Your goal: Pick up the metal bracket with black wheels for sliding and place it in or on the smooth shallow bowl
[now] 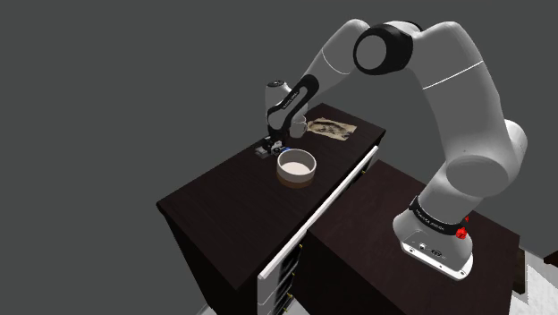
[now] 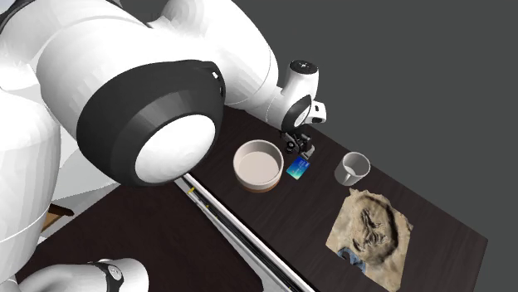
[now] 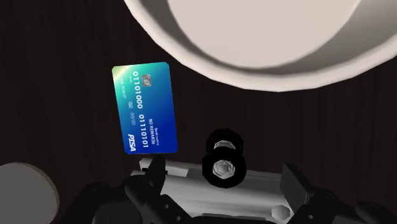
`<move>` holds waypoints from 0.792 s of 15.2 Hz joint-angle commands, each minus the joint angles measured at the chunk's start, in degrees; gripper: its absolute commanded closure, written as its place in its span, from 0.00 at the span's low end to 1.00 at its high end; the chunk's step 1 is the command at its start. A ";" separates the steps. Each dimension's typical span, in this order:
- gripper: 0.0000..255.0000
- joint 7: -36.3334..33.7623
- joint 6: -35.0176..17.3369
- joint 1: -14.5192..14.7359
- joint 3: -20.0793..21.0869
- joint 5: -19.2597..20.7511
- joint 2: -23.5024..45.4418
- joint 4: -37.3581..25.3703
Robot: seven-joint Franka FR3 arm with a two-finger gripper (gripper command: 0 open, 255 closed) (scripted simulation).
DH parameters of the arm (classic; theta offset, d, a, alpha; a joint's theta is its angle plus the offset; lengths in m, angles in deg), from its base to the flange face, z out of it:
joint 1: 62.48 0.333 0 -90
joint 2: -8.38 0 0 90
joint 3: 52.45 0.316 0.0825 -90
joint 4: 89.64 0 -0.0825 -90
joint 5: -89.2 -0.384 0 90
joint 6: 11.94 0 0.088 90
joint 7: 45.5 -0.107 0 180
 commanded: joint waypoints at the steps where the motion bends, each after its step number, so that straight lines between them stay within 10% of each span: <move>1: 0.00 -0.09 -0.28 0.08 -0.04 0.04 0.44 -0.18; 7: 0.00 -0.09 -0.28 0.08 -0.04 0.04 0.44 -0.18; 8: 1.00 -0.09 -0.28 0.08 -0.04 0.04 0.44 -0.18; 12: 1.00 -0.09 -0.28 0.08 -0.04 0.04 0.44 -0.18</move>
